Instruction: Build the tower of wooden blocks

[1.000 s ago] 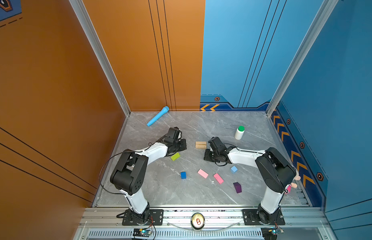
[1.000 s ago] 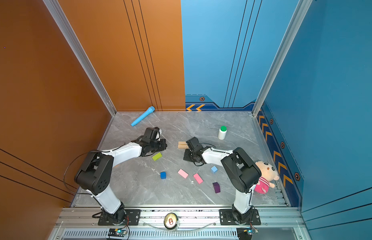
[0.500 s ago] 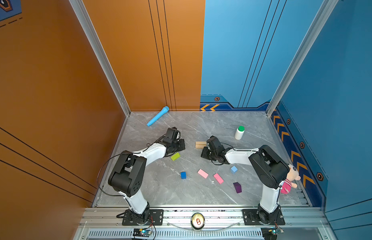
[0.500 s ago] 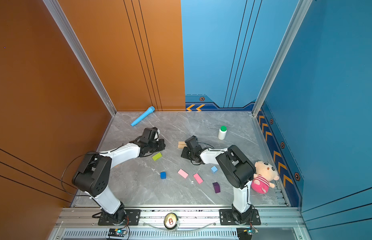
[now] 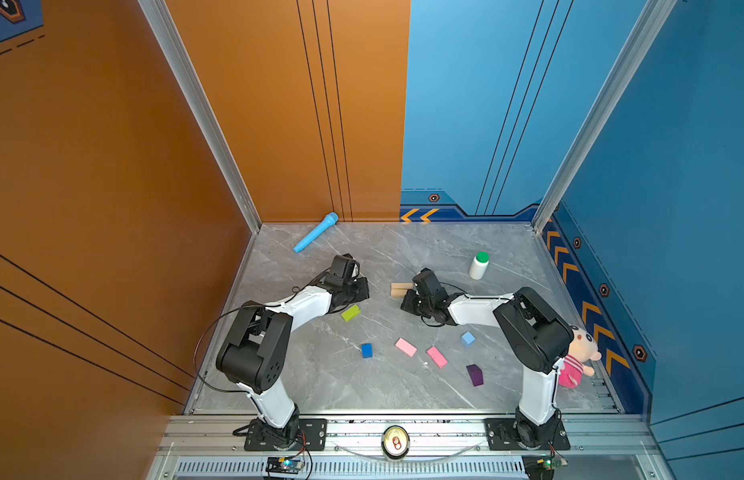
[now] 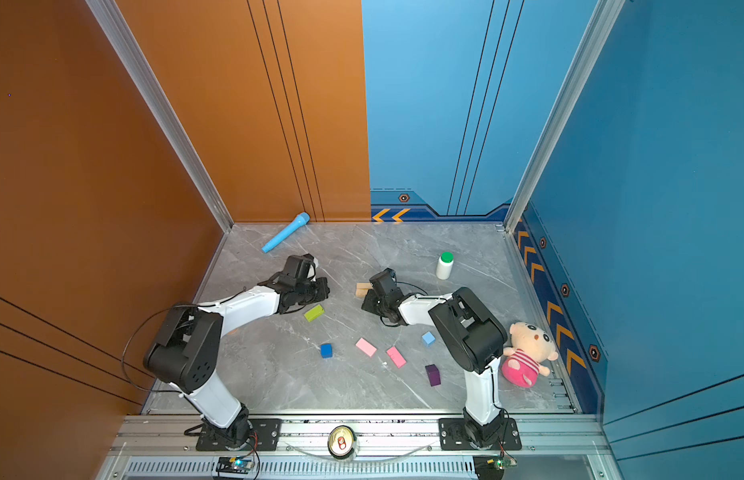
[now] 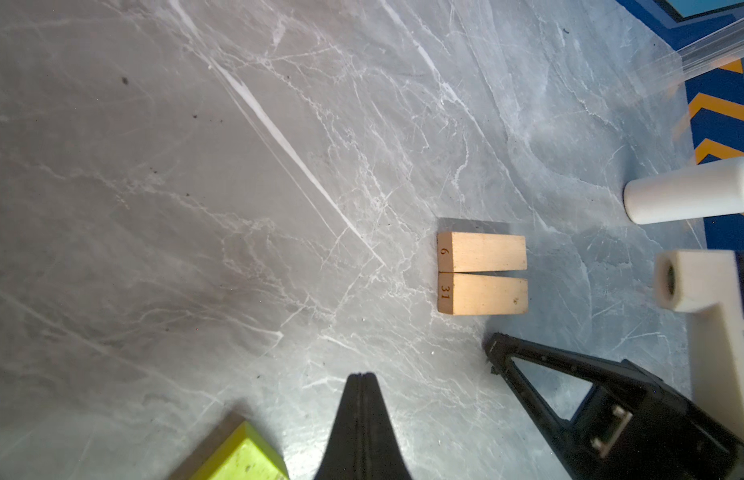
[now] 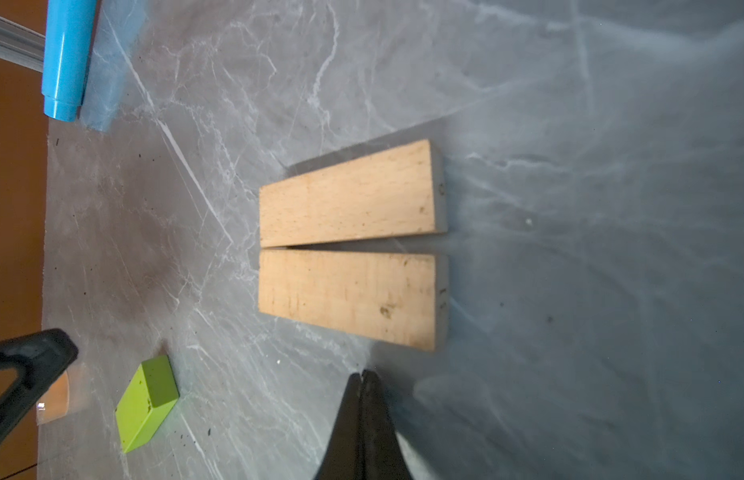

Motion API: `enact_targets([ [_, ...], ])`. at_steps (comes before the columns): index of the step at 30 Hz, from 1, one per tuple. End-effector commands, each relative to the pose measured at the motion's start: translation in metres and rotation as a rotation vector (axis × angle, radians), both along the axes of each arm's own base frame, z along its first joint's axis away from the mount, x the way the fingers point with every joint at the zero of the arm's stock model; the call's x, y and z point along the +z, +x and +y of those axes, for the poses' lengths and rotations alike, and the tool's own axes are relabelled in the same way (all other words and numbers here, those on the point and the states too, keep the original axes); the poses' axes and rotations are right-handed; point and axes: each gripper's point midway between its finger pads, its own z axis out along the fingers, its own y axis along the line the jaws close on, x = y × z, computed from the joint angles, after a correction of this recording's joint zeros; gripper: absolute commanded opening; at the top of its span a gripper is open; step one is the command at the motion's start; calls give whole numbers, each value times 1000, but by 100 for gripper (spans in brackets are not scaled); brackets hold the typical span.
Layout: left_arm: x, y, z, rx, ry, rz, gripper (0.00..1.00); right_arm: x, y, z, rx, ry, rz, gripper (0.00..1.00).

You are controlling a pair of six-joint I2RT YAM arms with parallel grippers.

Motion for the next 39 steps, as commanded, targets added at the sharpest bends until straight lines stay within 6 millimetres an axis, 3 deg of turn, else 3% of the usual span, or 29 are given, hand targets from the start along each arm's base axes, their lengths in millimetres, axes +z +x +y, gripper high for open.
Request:
enact_targets([
  [1,1,-2,6,6,17,-4,0,-31,-6,-23,-55,-91,74,0],
  [25,-1,-1,5,3,17,1,0,-34,7,-27,-96,-71,70,0],
  [39,-1,-1,5,3,18,0,0,-35,-12,-16,-76,-65,102,0],
])
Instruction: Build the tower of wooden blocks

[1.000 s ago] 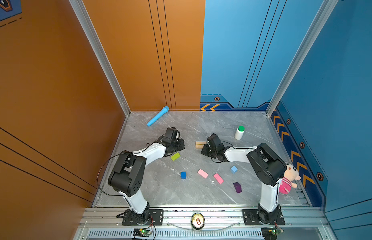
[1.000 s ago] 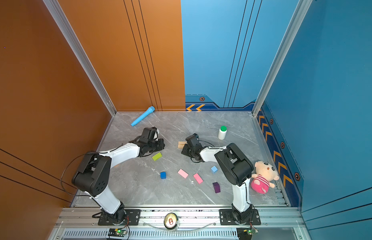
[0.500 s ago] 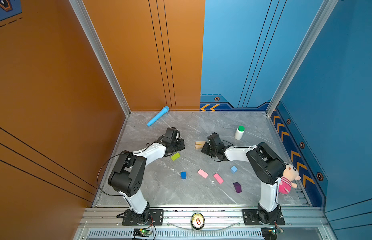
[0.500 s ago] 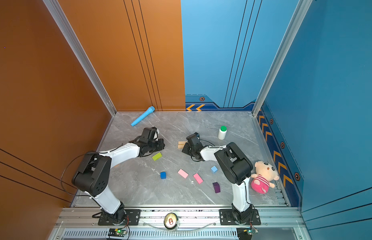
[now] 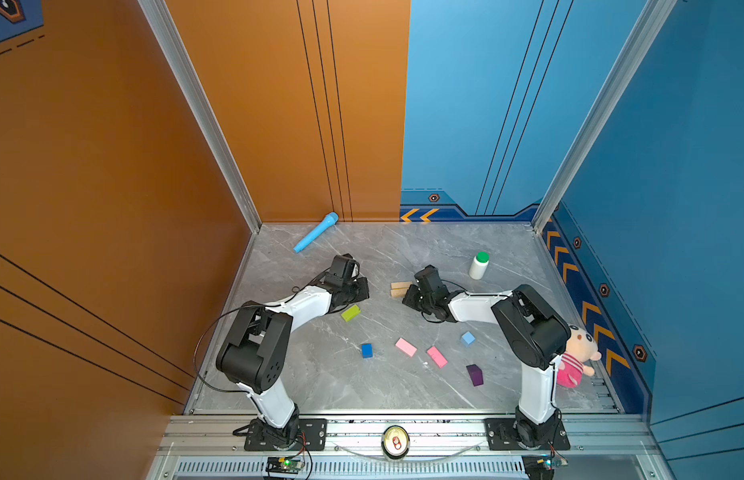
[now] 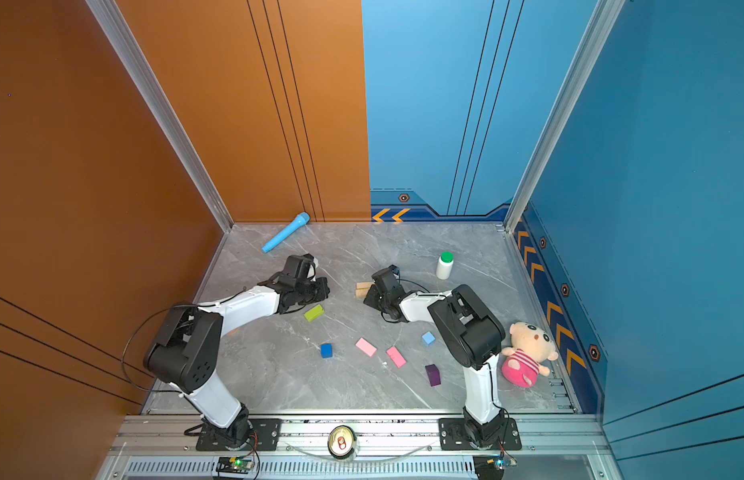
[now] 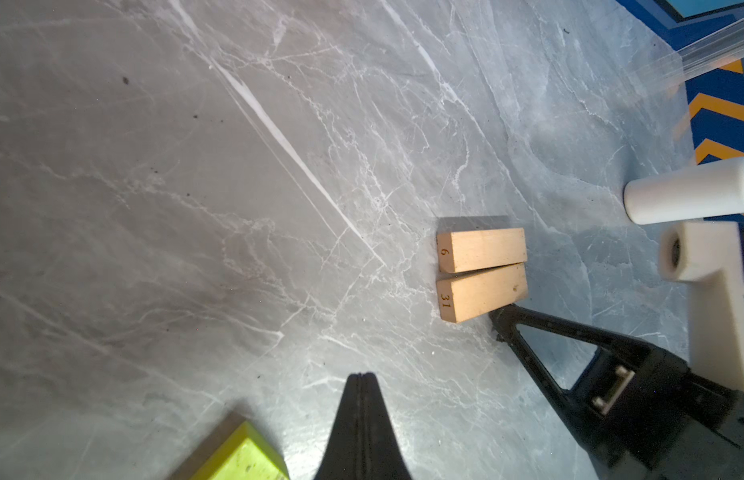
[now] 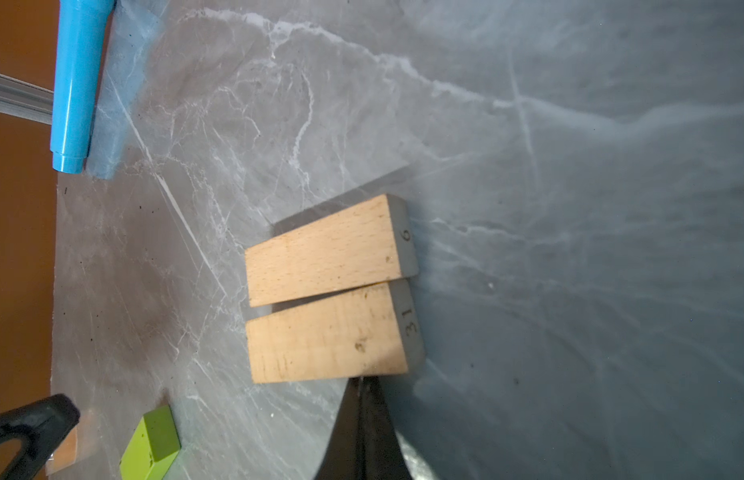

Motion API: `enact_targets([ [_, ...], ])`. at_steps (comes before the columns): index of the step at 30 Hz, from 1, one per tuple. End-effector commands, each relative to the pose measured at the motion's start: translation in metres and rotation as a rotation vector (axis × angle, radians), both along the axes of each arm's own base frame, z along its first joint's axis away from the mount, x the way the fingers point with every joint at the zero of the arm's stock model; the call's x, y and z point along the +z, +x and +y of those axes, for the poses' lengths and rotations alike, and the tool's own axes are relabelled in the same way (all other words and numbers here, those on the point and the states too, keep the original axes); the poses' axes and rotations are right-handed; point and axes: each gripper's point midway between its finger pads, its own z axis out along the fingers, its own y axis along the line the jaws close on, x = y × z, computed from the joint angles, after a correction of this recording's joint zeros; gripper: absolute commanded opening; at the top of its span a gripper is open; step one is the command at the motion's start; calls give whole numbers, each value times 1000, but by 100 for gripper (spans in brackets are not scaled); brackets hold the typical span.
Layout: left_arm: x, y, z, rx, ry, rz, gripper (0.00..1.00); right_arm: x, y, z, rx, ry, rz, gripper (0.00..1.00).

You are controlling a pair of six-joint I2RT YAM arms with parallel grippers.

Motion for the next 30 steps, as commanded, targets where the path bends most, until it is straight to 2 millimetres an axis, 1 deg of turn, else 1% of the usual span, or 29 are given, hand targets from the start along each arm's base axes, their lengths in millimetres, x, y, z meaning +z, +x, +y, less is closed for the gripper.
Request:
enact_targets([
  [1,-1,0,6,5,17,1,0,-36,-27,-10,-5,-83,115,0],
  [7,-1,-2,6,4,15,1,0,-39,-31,-1,5,-84,123,0],
  [15,0,-2,8,6,15,0,0,-42,-26,8,0,-68,121,0],
  [30,0,-2,8,6,15,0,0,-41,-14,6,-37,-58,103,0],
])
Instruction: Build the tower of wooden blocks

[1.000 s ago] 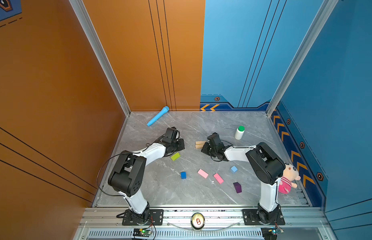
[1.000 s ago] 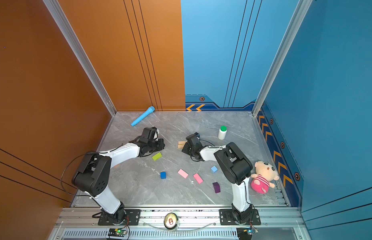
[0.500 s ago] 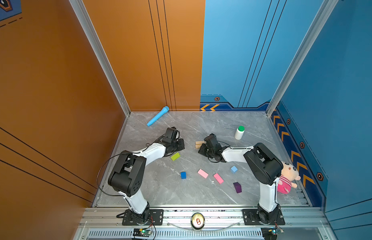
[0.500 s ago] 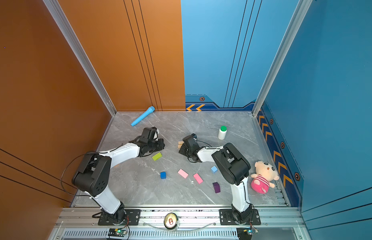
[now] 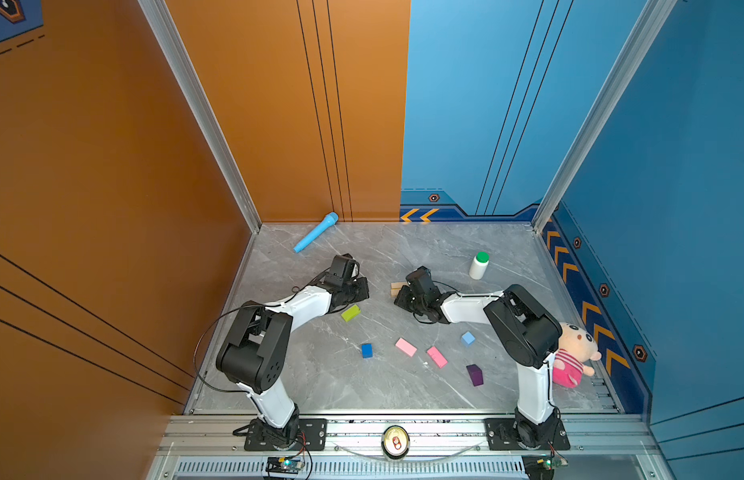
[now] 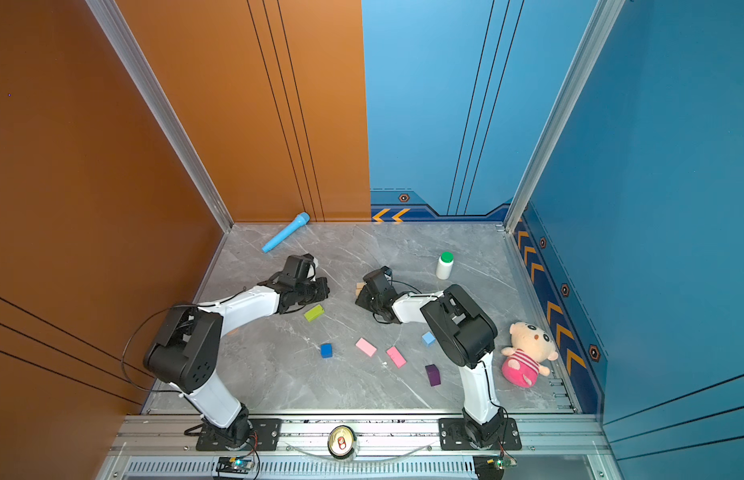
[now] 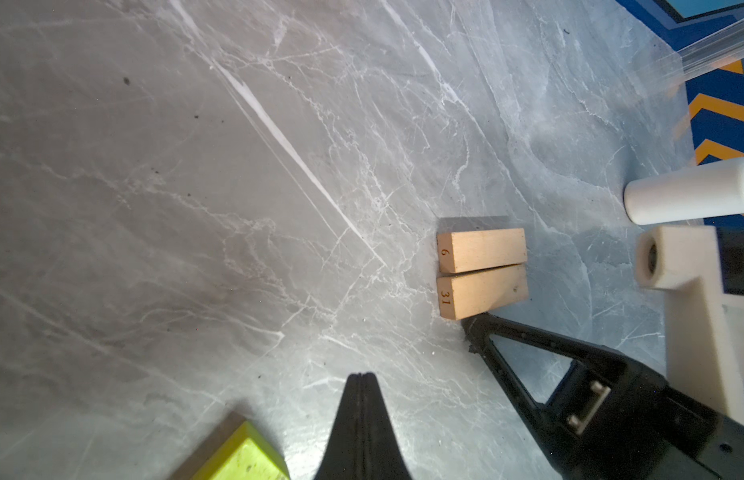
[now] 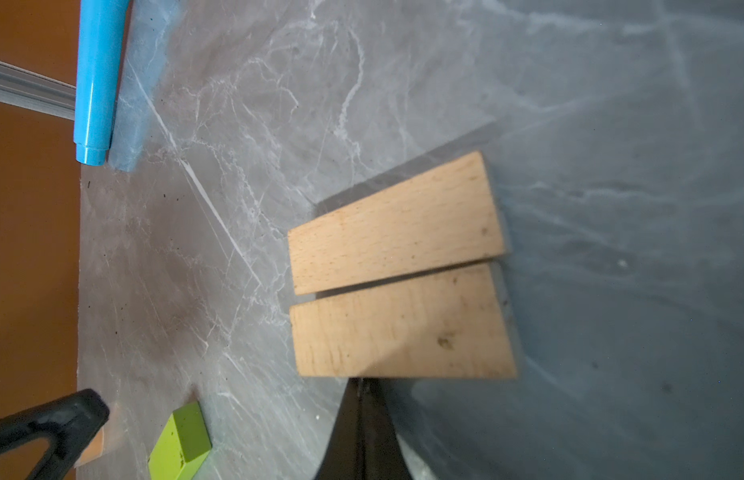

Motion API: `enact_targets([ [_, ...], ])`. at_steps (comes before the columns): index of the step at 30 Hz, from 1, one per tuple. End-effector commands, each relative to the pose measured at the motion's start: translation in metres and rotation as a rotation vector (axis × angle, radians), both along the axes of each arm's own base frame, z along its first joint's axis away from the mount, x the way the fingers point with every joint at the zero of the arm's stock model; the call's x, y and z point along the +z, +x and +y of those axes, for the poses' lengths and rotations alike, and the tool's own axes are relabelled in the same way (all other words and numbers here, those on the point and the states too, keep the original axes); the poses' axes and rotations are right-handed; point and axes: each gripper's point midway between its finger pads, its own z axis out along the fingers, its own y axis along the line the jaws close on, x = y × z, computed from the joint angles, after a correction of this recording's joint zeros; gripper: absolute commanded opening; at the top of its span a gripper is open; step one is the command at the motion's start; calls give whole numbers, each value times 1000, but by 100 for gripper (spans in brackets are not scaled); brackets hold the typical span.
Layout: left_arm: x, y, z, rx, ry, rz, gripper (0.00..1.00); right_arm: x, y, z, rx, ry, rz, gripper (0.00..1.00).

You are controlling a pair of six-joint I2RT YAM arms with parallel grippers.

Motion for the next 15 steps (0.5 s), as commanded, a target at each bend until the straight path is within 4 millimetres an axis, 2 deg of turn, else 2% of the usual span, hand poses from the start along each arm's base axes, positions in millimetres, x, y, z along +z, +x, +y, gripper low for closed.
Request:
enact_targets([
  [1,0,-2,8,7,14,0,0,-41,-12,-20,-40,-98,99,0],
  [8,0,-1,7,4,14,-1,0,-39,-15,-20,-32,-95,104,0],
  [15,-2,-1,2,-6,2,6,0,-30,-31,-27,0,-106,114,0],
])
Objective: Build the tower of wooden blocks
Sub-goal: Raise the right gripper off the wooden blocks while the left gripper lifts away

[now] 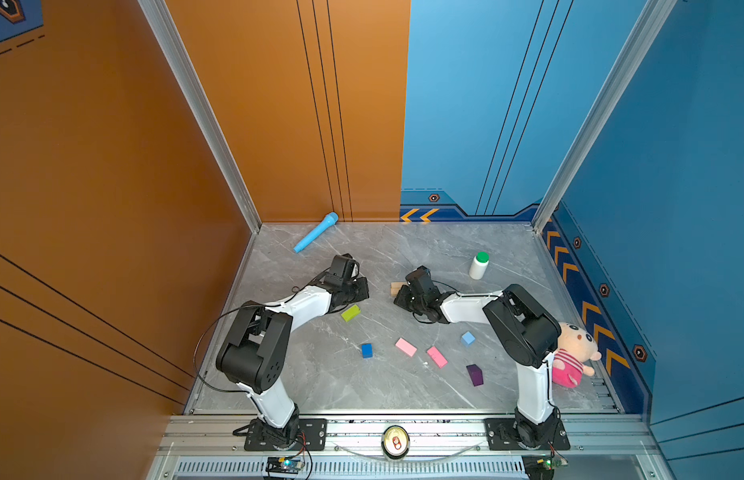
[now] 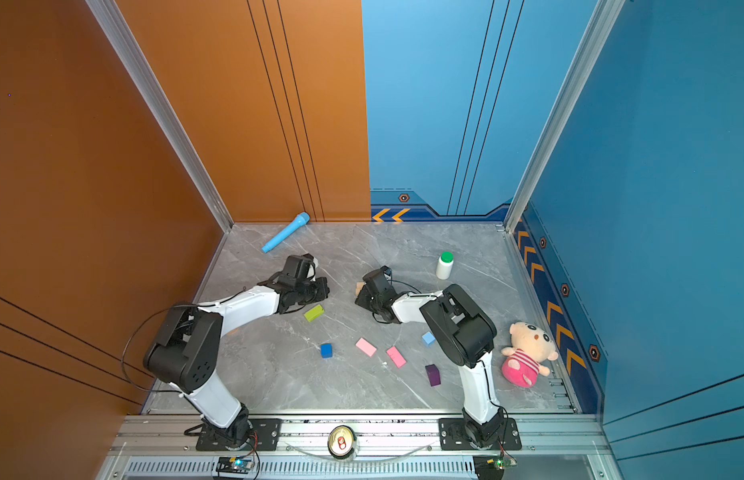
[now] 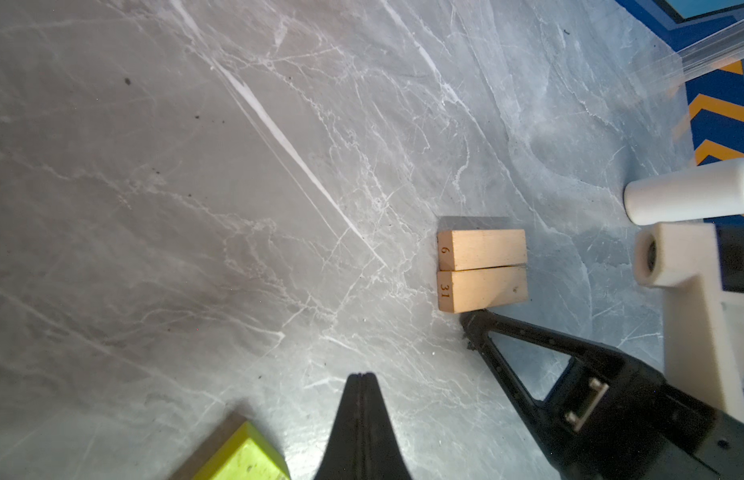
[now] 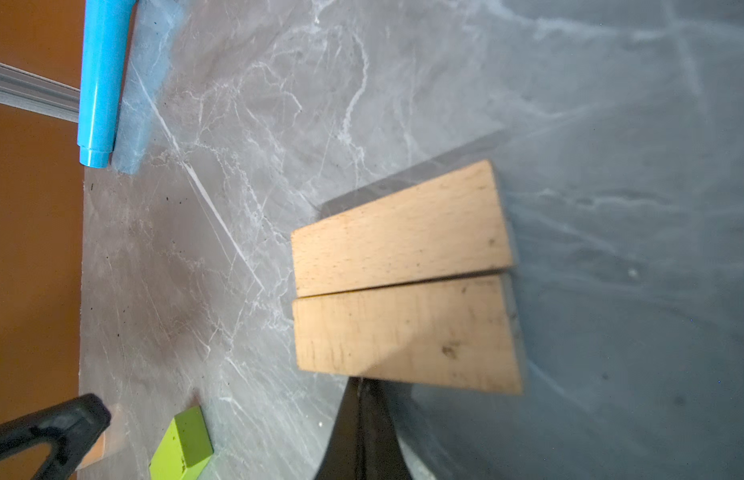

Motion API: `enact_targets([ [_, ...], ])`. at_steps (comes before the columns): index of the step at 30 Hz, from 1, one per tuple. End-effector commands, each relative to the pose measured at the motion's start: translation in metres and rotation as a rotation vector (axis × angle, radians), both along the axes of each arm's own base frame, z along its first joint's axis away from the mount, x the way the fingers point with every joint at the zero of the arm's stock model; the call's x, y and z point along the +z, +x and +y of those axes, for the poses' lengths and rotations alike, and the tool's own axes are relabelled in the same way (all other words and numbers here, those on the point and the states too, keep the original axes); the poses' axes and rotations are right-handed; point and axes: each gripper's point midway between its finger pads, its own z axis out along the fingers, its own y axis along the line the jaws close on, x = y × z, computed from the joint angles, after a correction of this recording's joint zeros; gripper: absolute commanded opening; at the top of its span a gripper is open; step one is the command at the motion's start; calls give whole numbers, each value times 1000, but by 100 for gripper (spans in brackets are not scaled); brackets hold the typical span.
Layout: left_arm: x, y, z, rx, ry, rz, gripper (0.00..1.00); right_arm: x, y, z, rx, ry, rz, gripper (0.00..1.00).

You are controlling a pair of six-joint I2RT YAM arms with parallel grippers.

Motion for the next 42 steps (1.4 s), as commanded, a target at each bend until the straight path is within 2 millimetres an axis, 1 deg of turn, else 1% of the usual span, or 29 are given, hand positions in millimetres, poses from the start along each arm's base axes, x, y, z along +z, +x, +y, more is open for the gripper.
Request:
enact_targets([
  [1,-2,-1,1,-7,2,4,0,-28,-33,-26,9,-109,118,0],
  [6,-4,-1,-3,-16,1,8,0,-14,-47,-39,27,-129,106,0],
  [8,-7,0,-5,-18,2,11,0,-6,-49,-48,21,-141,92,0],
  [10,-8,1,-8,-22,0,16,0,2,-47,-58,9,-146,77,0],
  [14,-14,3,-15,-33,-1,27,0,15,-33,-83,-29,-169,54,0],
  [18,-25,1,-19,-39,3,54,0,17,-12,-101,-61,-157,51,0],
  [19,-19,7,-23,-40,-5,39,0,16,-6,-105,-68,-155,54,0],
  [20,-18,9,-25,-44,-8,37,0,15,1,-107,-72,-150,56,0],
  [22,-20,10,-28,-49,-8,40,0,11,12,-108,-70,-131,65,0],
  [26,-24,12,-34,-56,-8,51,0,0,32,-98,-47,-93,87,0],
  [29,-27,12,-37,-61,-4,59,0,-8,41,-90,-32,-78,100,0],
  [32,-30,12,-39,-65,0,68,0,-18,45,-83,-24,-53,118,0],
  [34,-32,12,-40,-67,4,73,0,-18,47,-78,-19,-28,118,0],
  [35,-33,12,-40,-66,4,75,0,-31,45,-77,-18,-29,144,0],
  [36,-33,12,-40,-67,5,75,0,-35,44,-76,-16,-25,153,0],
  [42,-32,12,-40,-69,10,76,0,-43,41,-68,-3,-16,171,0],
])
